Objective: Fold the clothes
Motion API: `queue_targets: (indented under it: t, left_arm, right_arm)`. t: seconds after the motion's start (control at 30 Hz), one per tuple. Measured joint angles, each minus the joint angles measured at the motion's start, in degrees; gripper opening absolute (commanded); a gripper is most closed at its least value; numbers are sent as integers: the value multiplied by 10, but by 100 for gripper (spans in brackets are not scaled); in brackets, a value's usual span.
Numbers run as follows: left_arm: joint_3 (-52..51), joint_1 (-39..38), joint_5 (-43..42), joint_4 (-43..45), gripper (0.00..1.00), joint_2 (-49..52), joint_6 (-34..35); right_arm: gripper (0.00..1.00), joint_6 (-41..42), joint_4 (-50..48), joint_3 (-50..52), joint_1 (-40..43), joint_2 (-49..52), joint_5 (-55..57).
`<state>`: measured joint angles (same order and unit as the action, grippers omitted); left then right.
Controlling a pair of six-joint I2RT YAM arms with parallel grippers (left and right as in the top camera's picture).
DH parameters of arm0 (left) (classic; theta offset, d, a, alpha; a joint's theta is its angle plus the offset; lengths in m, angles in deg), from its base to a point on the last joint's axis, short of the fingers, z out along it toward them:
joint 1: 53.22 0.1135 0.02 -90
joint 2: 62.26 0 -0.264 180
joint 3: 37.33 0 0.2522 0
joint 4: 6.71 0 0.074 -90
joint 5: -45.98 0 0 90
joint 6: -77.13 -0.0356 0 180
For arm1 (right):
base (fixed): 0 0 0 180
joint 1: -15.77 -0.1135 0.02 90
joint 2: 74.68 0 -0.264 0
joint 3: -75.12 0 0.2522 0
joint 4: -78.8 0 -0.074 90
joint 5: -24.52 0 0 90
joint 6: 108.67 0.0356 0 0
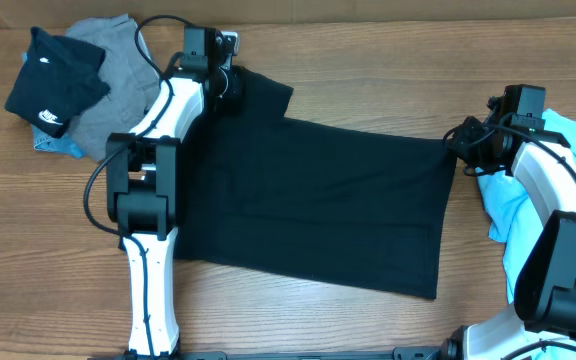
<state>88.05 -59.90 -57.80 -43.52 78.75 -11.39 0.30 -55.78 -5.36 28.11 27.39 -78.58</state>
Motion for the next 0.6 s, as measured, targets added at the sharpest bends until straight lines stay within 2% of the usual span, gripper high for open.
queue_targets:
  t: [0.37,0.6]
  left_arm:
    - [-2,0,6,-86,4,-168,-13]
    - [0,0,11,-198,4,-179,-17]
  right_arm:
    - [8,23,12,0,0,0,23]
    - [7,-11,24,0,0,0,-11]
